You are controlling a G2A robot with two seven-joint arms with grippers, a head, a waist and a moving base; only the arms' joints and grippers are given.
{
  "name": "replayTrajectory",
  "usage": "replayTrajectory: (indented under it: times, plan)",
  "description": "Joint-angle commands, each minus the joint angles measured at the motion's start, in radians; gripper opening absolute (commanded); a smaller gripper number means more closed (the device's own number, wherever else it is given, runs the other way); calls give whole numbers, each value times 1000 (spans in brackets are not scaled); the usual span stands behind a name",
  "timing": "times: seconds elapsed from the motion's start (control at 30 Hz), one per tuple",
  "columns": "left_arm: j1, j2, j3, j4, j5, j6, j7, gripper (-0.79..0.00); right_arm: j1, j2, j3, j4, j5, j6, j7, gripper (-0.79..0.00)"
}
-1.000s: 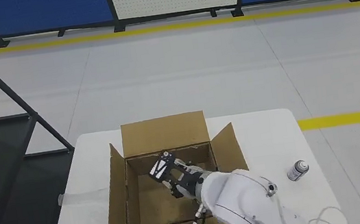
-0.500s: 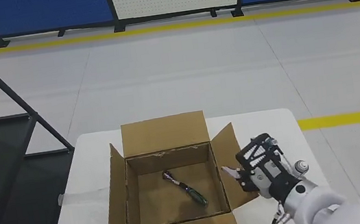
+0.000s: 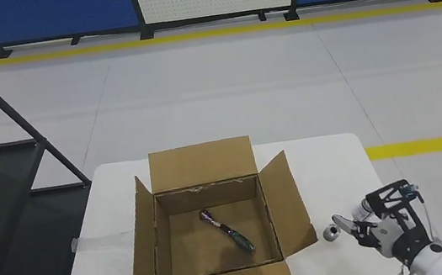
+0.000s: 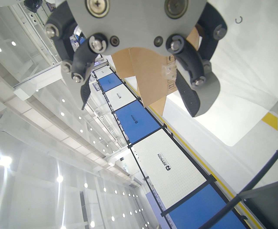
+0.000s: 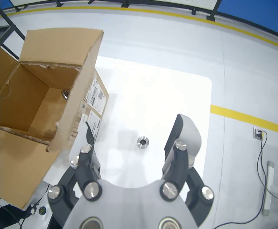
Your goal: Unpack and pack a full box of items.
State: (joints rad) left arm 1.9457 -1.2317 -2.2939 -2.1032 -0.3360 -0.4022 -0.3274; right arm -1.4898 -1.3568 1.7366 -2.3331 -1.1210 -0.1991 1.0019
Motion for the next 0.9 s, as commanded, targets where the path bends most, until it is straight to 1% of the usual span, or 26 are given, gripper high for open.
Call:
replayTrajectory:
  times: [0.0, 0.13, 0.23, 0.27, 0.3, 0.43, 0.63, 0.67, 0.8, 0.83, 0.87]
  plan:
    - [0, 0, 0, 0, 0, 0, 0, 0, -6, 4, 6, 39, 12, -17, 12, -83]
    - [0, 0, 0, 0, 0, 0, 0, 0, 17, 11, -23, 151, 39, -60, 35, -95]
    - [0, 0, 0, 0, 0, 0, 0, 0, 57, 15, -53, 258, 30, -55, 51, -99]
    - [0, 0, 0, 0, 0, 0, 0, 0, 71, 16, -63, 300, 33, -53, 55, -117]
    - [0, 0, 0, 0, 0, 0, 0, 0, 87, 17, -70, 333, 33, -51, 57, -114]
    - [0, 0, 0, 0, 0, 0, 0, 0, 131, 21, -83, 460, 56, -51, 37, -163]
    - [0, 0, 0, 0, 0, 0, 0, 0, 187, 28, -105, 586, 40, -28, 4, -182]
    - [0, 0, 0, 0, 0, 0, 0, 0, 194, 29, -109, 601, 38, -25, -5, -200]
    - [0, 0, 0, 0, 0, 0, 0, 0, 221, 31, -133, 638, 10, 9, -28, -317]
    - [0, 0, 0, 0, 0, 0, 0, 0, 226, 31, -138, 644, 1, 21, -37, -326]
    - [0, 0, 0, 0, 0, 0, 0, 0, 230, 32, -143, 651, -13, 36, -41, -388]
